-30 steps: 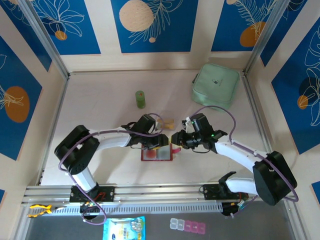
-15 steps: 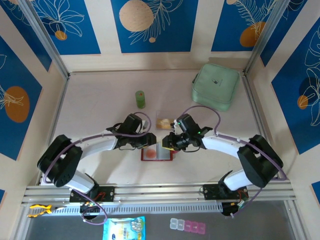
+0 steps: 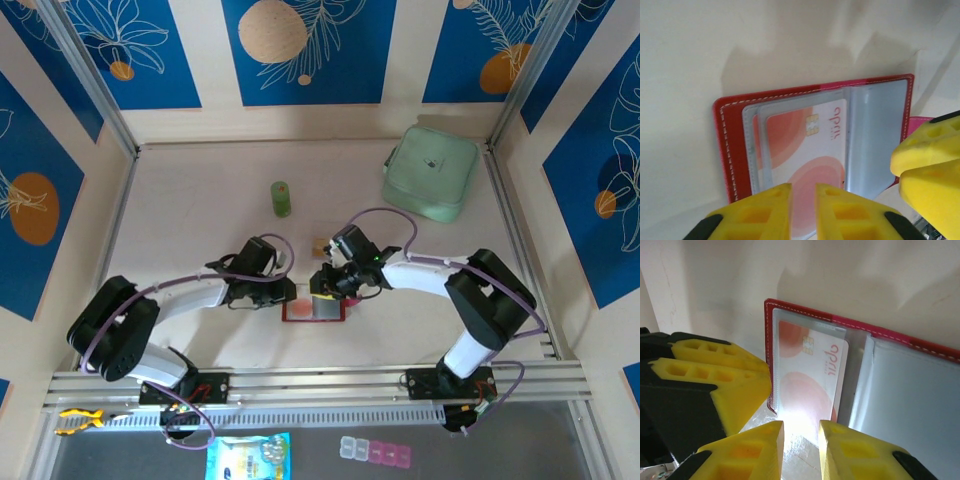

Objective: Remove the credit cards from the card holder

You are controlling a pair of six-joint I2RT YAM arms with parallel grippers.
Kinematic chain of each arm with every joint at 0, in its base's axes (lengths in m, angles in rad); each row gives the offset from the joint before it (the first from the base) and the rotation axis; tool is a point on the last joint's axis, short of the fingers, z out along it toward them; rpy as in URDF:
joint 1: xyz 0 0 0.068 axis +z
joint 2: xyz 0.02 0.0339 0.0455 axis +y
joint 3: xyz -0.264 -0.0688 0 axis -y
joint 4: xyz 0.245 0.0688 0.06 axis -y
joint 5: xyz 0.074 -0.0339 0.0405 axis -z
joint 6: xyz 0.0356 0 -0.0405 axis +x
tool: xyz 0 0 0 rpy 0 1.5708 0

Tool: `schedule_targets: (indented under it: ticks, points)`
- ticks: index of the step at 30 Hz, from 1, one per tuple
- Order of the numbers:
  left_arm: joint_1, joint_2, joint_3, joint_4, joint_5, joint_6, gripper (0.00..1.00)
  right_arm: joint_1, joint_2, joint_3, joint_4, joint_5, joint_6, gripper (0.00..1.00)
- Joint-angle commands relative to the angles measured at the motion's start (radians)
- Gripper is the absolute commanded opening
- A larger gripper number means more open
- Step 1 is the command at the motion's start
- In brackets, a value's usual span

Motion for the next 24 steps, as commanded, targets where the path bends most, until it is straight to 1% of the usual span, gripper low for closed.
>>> schedule_targets:
  ticks: [1,5,13,24]
  points:
    - [0.009,0.003,-0.022,-0.021,-0.017,0.028,0.15,0.010,0.024,0.033,-0.024,-0.014,0.007,0.25]
    - [0.010,0.019,-0.026,-0.028,-0.023,0.042,0.09,0.020,0.049,0.050,-0.027,-0.017,0.009,0.25]
    - [0.010,0.042,-0.020,-0.054,-0.029,0.065,0.09,0.028,0.098,0.079,-0.060,-0.013,0.002,0.24]
    - [0.008,0.032,-0.023,-0.072,-0.045,0.071,0.09,0.027,0.132,0.089,-0.075,-0.018,0.001,0.24]
